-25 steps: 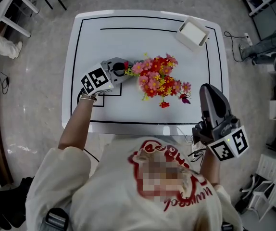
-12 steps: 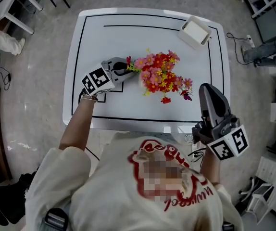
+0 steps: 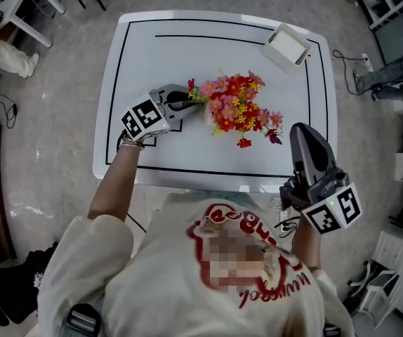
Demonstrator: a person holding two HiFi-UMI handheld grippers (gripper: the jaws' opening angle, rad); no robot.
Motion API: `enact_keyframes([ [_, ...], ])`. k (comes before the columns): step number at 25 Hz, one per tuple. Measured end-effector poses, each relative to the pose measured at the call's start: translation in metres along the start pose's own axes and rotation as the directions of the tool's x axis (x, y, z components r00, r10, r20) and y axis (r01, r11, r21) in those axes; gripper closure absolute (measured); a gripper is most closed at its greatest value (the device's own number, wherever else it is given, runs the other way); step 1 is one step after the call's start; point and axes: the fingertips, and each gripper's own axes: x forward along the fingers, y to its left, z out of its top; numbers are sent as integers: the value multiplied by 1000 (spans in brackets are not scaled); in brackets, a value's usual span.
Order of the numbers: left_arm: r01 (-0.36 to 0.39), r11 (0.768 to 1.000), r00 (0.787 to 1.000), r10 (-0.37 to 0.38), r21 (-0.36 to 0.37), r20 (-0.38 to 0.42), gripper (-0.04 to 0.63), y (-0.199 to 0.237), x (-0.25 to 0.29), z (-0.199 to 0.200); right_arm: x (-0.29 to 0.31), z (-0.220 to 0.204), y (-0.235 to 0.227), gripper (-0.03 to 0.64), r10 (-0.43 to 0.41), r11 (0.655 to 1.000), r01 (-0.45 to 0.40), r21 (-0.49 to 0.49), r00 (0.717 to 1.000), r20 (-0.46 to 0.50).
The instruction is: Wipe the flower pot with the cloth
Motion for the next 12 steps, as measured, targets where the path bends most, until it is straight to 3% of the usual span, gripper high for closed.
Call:
enact_keyframes([
  [12,-18,1000,1000,18,-16,1,549,-9,-5,-2,0,-9,8,617,16,1000,-16,17,1000,-6],
])
